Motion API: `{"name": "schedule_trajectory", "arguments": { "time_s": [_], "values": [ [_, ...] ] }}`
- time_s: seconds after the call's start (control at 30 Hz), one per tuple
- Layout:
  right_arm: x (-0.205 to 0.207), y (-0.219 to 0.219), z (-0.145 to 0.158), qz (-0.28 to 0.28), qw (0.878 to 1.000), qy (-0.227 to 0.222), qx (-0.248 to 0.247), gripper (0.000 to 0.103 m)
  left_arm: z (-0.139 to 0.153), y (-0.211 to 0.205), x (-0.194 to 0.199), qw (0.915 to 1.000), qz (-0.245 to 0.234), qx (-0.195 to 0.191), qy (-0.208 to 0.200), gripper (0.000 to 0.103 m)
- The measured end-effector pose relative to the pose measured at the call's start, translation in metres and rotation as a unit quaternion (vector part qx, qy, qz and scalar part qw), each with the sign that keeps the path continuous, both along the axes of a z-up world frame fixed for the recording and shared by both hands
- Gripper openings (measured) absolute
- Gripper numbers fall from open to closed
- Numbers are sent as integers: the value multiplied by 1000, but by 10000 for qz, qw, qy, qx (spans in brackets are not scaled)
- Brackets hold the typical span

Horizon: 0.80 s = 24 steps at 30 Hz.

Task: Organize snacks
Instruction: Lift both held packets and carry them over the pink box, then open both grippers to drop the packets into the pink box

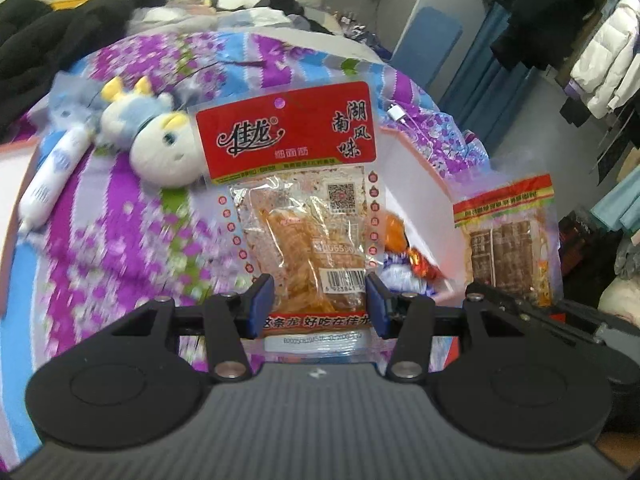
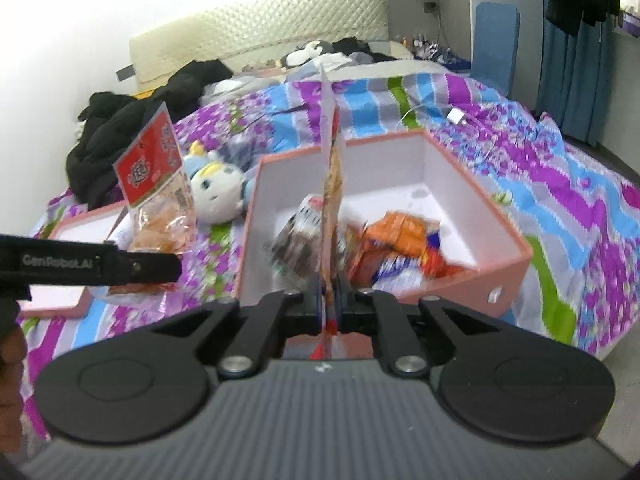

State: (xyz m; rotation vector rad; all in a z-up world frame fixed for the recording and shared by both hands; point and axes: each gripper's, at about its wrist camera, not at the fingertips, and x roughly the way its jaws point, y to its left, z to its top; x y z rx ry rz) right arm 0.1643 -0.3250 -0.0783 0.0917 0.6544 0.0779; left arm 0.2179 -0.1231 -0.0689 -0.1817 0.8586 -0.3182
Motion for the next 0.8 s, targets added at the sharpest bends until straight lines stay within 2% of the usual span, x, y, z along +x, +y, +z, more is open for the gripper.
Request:
{"name": "schedule_trajectory", "arguments": {
  "time_s": [0.17,0.3,0.6,0.67,0.73,0.77,0.8],
  "values": [
    [50,-17,-7,-188,9998,13,40,9,-8,-20,65,9997,-243,48,-14,55],
    [84,-28,-22,-325,9993,148,97,9,-23,-32,110,9993,-334,-80,114,55],
    [139,-38,-62,-462,9978,465,74,11,-59,-55,175,9979,-578,-70,291,56],
    [143,-39,-66,-573,9971,491,29,12,-65,-56,183,9976,-608,-49,316,63],
    [146,-41,-68,-655,9964,539,27,13,-67,-54,186,9979,-559,22,324,81],
    [147,-44,-68,-690,9960,563,48,16,-68,-53,188,9980,-529,-3,348,82],
    [146,-45,-68,-742,9955,584,71,25,-67,-50,186,9979,-540,-72,364,82]
  ]
}}
